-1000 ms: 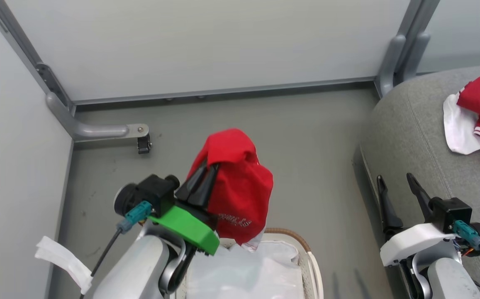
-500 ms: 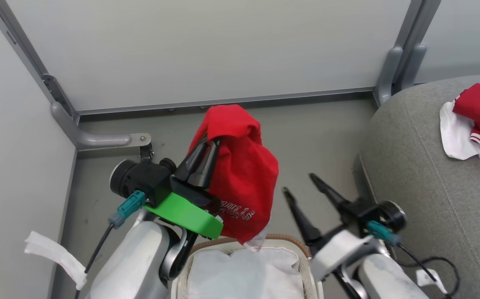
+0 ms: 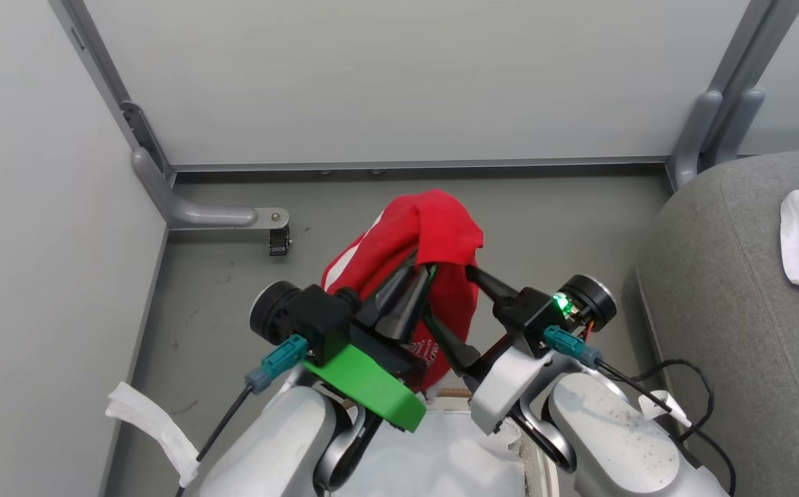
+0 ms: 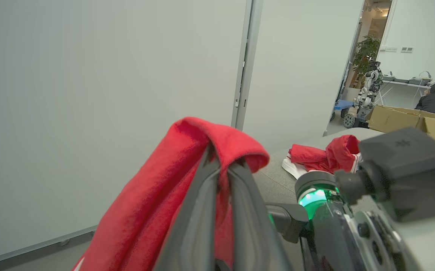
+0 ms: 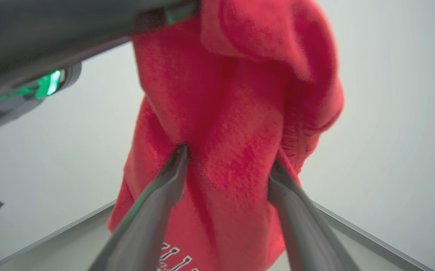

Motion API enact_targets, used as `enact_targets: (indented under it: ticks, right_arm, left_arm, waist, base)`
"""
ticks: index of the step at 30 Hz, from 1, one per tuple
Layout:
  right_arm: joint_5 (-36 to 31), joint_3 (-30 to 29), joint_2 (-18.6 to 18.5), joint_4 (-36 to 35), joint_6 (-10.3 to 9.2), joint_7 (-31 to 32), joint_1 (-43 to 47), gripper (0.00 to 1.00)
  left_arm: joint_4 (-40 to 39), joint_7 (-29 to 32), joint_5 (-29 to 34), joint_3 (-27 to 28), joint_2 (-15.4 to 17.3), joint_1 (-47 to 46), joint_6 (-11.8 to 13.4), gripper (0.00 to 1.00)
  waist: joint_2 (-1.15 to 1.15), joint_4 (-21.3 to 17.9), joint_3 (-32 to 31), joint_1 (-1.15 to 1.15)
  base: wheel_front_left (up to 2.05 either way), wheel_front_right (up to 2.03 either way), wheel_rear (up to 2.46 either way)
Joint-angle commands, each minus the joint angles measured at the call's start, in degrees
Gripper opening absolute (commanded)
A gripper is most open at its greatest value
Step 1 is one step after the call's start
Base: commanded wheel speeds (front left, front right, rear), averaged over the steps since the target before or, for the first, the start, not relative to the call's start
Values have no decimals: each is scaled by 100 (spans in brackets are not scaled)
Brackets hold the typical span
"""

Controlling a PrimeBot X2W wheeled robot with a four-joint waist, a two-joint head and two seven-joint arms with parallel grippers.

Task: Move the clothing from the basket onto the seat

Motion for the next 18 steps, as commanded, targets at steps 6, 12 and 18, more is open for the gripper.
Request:
enact_targets:
  ticks: [6, 12, 18]
  right_arm:
    - [469, 28, -9, 80, -5, -13, 57, 0]
    - [484, -270, -7, 2, -5, -13, 346, 0]
    - [297, -476, -4, -96, -5, -14, 606, 0]
  left_arm:
    - [59, -1, -66, -56, -24, -22, -18, 0]
    - [137, 0, 51, 209, 28, 257, -18, 100]
    - [167, 1, 108, 322, 72, 468, -18, 100]
  waist:
    - [0, -34, 12, 0]
    - [0, -646, 0, 0]
    - [0, -1616, 121, 0]
  base:
    - [0, 0, 0]
    - [0, 0, 0]
    - [0, 0, 0]
